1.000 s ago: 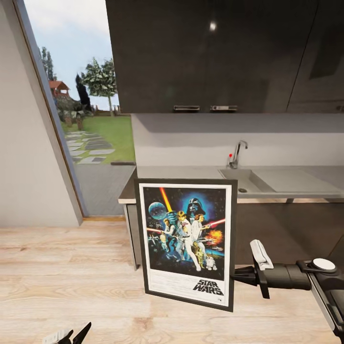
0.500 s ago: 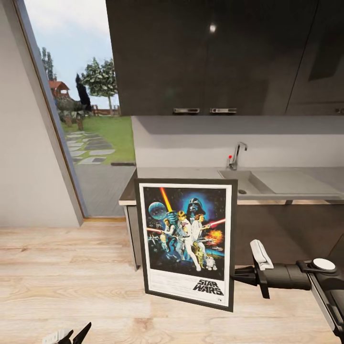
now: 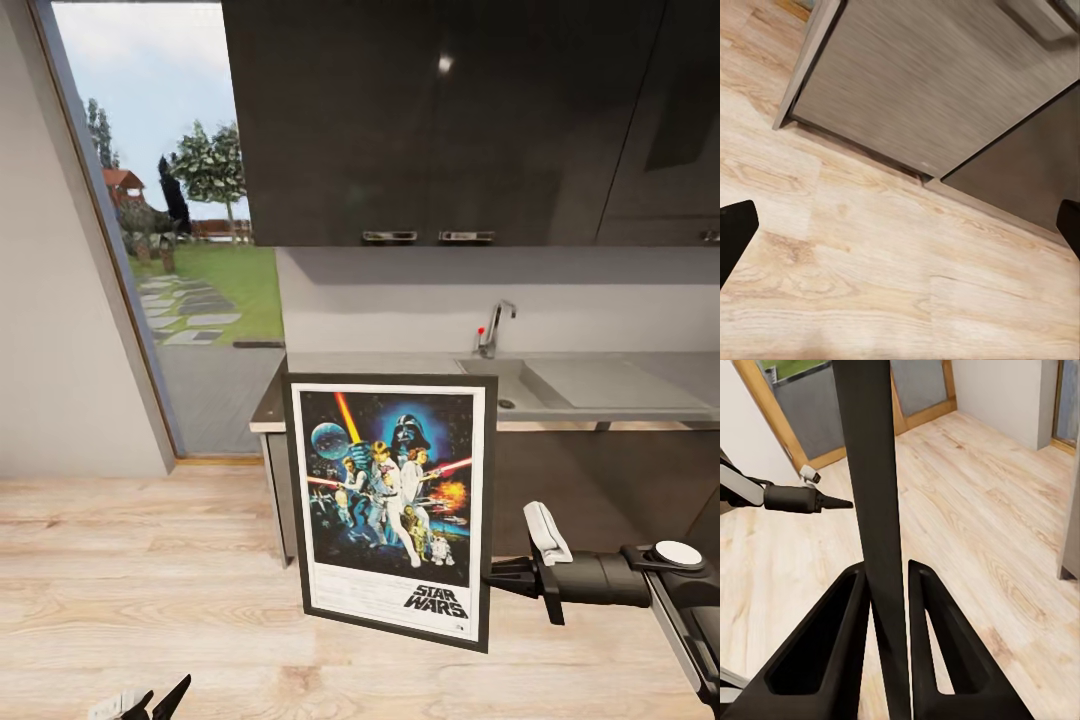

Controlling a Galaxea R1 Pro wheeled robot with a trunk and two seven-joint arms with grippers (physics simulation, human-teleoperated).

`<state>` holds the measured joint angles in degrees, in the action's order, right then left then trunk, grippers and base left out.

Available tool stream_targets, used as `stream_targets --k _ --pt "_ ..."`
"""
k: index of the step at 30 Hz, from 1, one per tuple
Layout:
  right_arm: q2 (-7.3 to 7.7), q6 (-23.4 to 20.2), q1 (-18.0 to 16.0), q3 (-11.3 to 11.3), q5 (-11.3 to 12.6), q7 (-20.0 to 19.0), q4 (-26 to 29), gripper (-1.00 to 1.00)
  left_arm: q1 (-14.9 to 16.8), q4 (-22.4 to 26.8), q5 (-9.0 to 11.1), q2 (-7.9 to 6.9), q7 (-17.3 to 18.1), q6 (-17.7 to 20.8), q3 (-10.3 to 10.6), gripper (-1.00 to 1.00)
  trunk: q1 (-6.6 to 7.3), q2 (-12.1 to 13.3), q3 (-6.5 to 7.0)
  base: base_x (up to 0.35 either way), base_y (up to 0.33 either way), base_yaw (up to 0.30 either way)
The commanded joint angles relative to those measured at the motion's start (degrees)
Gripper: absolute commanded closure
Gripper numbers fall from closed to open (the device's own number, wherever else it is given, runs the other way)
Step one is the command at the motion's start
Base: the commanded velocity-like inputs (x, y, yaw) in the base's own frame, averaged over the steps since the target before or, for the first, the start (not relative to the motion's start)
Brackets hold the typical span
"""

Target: Pick up the poster from the kitchen countertop and hang it on one of the wall nails in the kitchen.

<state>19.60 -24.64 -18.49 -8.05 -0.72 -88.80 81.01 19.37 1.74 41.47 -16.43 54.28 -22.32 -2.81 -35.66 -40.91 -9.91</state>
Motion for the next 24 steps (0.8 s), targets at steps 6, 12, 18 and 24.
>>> stream_targets --k 6,12,18,24 --pt "0.0 -0.78 -0.05 -0.04 -0.07 -0.33 0.02 1.0 0.06 -0.07 -0.25 -0.01 0.2 -0.27 -0.26 -1.0 1.31 2.35 0.99 0.0 0.0 0.0" --pt "0.0 -0.78 -0.05 -0.08 -0.07 -0.33 0.02 1.0 0.06 -0.07 -0.25 -0.01 0.17 -0.27 -0.26 -1.0 2.63 4.75 2.07 0.0 0.0 0.0" --pt "0.0 -0.81 -0.05 -0.11 -0.07 -0.33 0.02 1.0 0.06 -0.07 -0.25 -0.01 0.17 -0.27 -0.26 -1.0 3.94 7.16 3.15 0.0 0.0 0.0" --pt "0.0 -0.84 -0.05 -0.12 -0.07 -0.33 0.02 1.0 0.06 -0.07 -0.25 -0.01 0.19 -0.27 -0.26 -1.0 5.26 9.57 4.22 0.0 0.0 0.0"
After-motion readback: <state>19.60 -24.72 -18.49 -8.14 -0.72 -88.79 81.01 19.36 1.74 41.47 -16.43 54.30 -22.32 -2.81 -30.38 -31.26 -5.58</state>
